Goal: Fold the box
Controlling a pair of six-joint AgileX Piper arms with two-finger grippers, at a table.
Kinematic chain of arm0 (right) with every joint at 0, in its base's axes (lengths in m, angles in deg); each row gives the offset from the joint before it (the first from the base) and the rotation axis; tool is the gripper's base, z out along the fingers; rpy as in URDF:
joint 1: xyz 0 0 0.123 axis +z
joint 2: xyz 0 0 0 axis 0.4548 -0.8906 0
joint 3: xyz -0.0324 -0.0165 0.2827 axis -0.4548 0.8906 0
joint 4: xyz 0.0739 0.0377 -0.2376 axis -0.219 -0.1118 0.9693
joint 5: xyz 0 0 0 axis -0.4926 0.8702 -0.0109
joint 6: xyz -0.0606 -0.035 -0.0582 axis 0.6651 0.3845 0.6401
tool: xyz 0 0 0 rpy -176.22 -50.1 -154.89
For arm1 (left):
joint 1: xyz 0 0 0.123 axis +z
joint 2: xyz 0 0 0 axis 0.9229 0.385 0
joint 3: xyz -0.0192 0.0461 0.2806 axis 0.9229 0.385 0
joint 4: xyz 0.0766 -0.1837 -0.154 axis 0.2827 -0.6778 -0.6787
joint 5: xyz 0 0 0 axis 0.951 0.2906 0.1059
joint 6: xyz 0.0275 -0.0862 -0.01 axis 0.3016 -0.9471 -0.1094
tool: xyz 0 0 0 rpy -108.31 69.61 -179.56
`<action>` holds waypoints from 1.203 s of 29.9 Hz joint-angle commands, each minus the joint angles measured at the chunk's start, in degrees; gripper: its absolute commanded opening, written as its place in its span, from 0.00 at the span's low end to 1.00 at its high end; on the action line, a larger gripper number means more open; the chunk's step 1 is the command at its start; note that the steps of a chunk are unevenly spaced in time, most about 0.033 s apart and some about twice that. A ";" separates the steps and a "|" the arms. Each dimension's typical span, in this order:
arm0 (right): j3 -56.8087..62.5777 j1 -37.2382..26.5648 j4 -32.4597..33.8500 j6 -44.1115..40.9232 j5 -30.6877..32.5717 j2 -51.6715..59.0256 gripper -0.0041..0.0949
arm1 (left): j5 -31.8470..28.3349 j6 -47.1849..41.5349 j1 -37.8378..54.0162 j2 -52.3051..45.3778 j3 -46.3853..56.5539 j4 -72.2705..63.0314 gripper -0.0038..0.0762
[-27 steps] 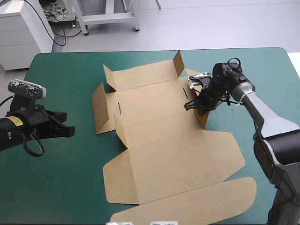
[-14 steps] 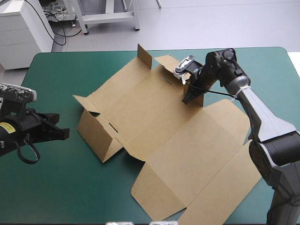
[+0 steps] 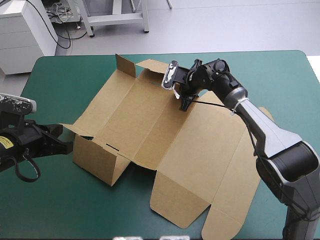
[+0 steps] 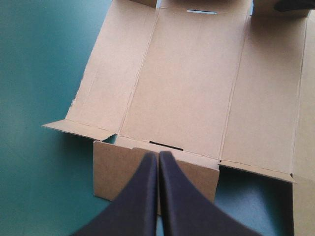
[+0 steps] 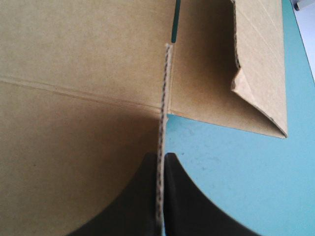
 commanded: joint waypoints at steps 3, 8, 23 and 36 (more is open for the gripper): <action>-1.96 2.44 -1.52 7.23 -3.90 0.36 0.02 | -2.85 -0.53 -0.28 -0.25 -1.72 -1.49 0.04; -1.96 5.13 -1.97 13.73 -5.20 -0.53 0.02 | -2.76 -1.25 -0.28 -0.25 -1.72 -1.49 0.04; -1.74 5.59 -16.82 36.31 -1.44 -0.89 0.02 | -3.00 -1.25 -0.28 -0.25 -1.72 -1.49 0.04; -1.74 5.49 -18.52 34.75 -1.69 -2.27 0.05 | -3.63 -1.25 -0.28 -0.25 -1.72 -3.37 0.04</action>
